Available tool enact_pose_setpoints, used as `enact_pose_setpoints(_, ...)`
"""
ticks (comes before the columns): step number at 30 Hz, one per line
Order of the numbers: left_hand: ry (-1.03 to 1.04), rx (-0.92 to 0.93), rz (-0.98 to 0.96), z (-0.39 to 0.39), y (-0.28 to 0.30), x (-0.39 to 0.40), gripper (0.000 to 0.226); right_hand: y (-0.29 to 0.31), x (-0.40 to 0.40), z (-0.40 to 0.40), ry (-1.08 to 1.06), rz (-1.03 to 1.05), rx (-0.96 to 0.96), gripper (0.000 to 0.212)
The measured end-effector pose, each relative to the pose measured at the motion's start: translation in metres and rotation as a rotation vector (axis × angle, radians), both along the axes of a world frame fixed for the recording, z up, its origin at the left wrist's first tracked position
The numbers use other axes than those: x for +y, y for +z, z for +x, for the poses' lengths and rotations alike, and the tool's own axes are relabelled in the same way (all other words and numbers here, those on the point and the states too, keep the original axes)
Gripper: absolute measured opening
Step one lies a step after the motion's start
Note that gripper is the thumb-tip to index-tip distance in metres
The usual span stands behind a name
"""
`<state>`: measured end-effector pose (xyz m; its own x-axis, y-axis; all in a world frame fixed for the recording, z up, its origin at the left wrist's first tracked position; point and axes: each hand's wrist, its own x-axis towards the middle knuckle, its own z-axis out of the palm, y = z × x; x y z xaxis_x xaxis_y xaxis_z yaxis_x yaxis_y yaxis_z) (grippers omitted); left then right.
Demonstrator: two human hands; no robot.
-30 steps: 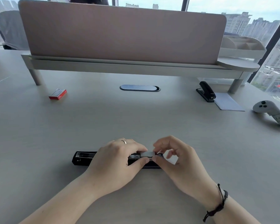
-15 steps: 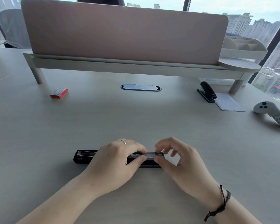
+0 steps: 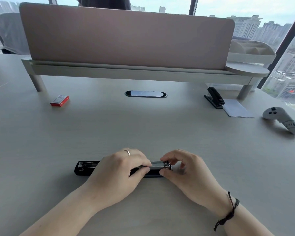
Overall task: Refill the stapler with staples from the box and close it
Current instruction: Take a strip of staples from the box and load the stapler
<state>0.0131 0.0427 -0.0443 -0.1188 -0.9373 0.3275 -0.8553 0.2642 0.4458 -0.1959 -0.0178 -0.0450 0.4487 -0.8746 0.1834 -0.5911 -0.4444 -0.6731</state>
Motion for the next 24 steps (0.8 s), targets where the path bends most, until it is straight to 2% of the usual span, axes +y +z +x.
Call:
enact_pose_setpoints(5,-0.096,-0.14,0.02,0.0,0.0,-0.001,0.038,-0.003,-0.001,0.001,0.031,0.024,-0.011,0.015)
enact_pose_setpoints(9,-0.114,-0.15,0.001,0.001,0.0,0.0,0.035,-0.006,-0.004,0.0,0.044,0.026,-0.01,0.015)
enact_pose_setpoints(15,-0.073,0.078,0.074,0.015,0.007,0.002,0.033,-0.007,-0.006,-0.002,0.051,0.044,-0.01,0.016)
enact_pose_setpoints(20,0.059,0.033,0.237,0.054,0.014,0.01,0.026,-0.006,-0.005,-0.002,0.047,0.039,-0.008,0.014)
enact_pose_setpoints(24,0.143,0.174,0.347,0.078,0.022,0.023,0.028,-0.006,-0.004,-0.003,0.047,0.042,-0.012,0.014)
